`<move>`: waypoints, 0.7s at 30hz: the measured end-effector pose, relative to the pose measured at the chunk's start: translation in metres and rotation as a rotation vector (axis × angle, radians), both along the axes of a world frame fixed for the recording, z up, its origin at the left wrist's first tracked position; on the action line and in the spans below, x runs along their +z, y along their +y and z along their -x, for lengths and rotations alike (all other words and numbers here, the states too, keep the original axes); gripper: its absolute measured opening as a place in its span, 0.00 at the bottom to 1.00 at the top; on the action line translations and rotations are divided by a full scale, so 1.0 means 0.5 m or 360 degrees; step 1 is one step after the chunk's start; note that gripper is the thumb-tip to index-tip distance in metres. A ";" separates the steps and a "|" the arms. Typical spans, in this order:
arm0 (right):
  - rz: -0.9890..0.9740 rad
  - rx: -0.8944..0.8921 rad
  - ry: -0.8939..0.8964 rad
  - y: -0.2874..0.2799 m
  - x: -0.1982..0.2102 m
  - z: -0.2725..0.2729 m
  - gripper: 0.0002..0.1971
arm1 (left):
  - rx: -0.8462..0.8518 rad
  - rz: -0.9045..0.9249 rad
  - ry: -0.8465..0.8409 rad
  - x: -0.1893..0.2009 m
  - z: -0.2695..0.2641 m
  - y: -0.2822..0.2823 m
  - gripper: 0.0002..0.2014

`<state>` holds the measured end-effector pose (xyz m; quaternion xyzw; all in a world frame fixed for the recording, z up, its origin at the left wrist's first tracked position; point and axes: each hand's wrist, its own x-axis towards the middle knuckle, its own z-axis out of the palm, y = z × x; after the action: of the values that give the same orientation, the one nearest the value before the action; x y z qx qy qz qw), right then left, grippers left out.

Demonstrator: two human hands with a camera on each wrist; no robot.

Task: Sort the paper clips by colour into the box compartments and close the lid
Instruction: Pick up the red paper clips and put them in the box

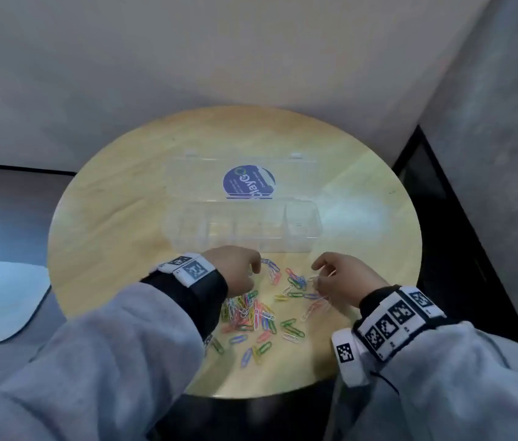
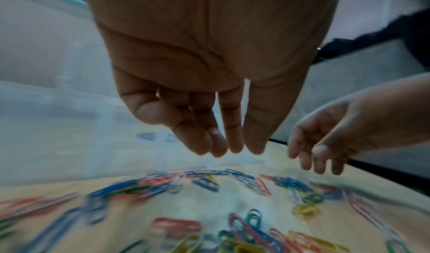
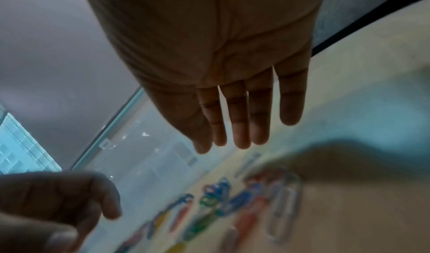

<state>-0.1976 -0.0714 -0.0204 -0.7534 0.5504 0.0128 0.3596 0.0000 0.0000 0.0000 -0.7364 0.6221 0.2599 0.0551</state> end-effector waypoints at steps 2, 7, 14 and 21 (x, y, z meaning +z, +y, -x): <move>0.0074 0.0057 0.0179 -0.018 -0.016 0.000 0.08 | -0.0112 -0.0051 -0.0082 -0.009 0.022 -0.030 0.16; 0.0025 0.0212 0.0267 -0.046 -0.012 0.012 0.06 | -0.0234 -0.0084 -0.0232 -0.024 0.070 -0.081 0.12; 0.0026 0.0339 0.0359 -0.036 -0.032 0.030 0.03 | -0.0177 -0.0059 -0.0298 -0.047 0.092 -0.097 0.09; 0.0035 0.0378 0.0355 -0.028 -0.030 0.007 0.03 | -0.0111 -0.0085 -0.0228 -0.059 0.083 -0.109 0.12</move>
<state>-0.2012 -0.0853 -0.0354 -0.8110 0.4941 0.1327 0.2838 -0.0414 -0.0543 -0.0294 -0.7293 0.6348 0.2209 0.1281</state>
